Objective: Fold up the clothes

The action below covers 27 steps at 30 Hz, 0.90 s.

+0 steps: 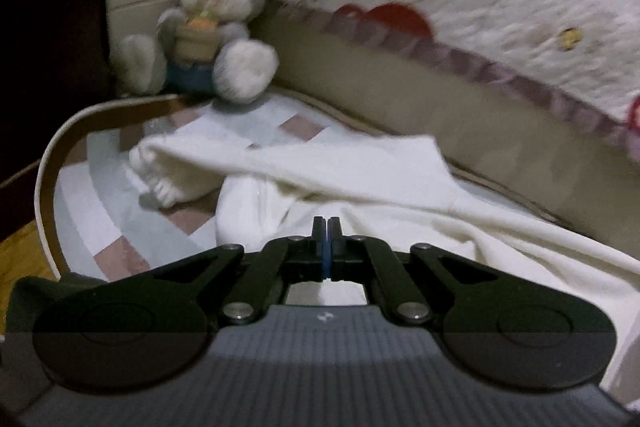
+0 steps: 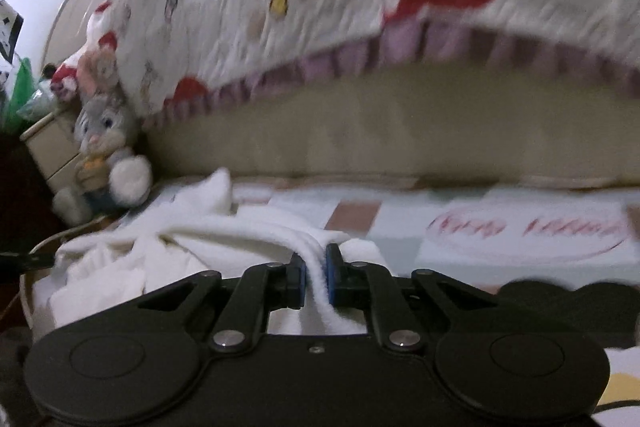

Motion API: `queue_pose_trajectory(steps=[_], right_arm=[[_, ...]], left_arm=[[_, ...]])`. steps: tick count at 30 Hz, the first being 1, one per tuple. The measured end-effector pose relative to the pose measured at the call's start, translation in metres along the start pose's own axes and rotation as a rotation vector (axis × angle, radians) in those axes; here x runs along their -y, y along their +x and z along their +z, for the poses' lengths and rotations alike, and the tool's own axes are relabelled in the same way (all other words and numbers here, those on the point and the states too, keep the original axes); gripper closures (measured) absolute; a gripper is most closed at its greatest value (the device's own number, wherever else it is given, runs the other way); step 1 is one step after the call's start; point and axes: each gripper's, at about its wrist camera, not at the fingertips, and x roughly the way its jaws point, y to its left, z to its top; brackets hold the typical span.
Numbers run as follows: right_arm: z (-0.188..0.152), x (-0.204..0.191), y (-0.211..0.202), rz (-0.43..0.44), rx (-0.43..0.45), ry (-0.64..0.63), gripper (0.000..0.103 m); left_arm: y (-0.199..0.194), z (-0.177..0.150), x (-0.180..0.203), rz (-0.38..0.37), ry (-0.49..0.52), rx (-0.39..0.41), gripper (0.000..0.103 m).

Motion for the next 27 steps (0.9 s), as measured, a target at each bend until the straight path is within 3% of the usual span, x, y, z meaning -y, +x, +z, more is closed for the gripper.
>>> queue_pose_trajectory(steps=[5, 7, 8, 9, 11, 12, 16, 19, 21, 23, 25, 27], right_arm=[[0.006, 0.009, -0.064, -0.119, 0.141, 0.014, 0.094], [-0.001, 0.019, -0.082, -0.232, 0.137, -0.011, 0.094], [-0.008, 0.027, -0.084, -0.289, 0.108, -0.004, 0.093], [-0.015, 0.04, -0.078, -0.318, 0.013, 0.022, 0.093], [-0.034, 0.078, -0.067, -0.33, -0.14, 0.217, 0.09], [-0.038, 0.086, -0.062, -0.304, -0.212, 0.262, 0.09], [-0.022, 0.052, -0.086, -0.255, -0.204, 0.151, 0.086], [0.01, 0.018, -0.119, -0.101, -0.172, 0.141, 0.084], [0.034, -0.002, -0.131, 0.014, -0.198, 0.192, 0.071], [0.05, -0.02, -0.132, 0.145, -0.281, 0.286, 0.05], [0.05, -0.035, -0.123, 0.223, -0.384, 0.412, 0.05], [0.041, -0.049, -0.114, 0.148, -0.511, 0.502, 0.049]], left_arm=[[-0.047, 0.002, 0.003, -0.082, -0.018, 0.045, 0.103], [-0.058, -0.004, 0.002, -0.101, -0.039, 0.024, 0.103], [-0.058, -0.01, 0.0, -0.112, -0.062, -0.006, 0.103], [-0.057, -0.016, -0.002, -0.121, -0.083, -0.036, 0.103], [-0.055, -0.027, -0.003, -0.125, -0.105, -0.086, 0.103], [-0.056, -0.03, -0.002, -0.126, -0.107, -0.106, 0.103], [-0.068, -0.039, 0.004, -0.133, -0.075, -0.142, 0.101], [-0.088, -0.036, 0.005, -0.156, -0.064, -0.139, 0.1], [-0.097, -0.032, 0.002, -0.189, -0.098, -0.164, 0.1], [-0.102, -0.029, 0.0, -0.219, -0.137, -0.178, 0.098], [-0.111, -0.025, 0.002, -0.196, -0.133, -0.147, 0.097], [-0.118, -0.02, 0.0, -0.189, -0.141, -0.12, 0.096]])
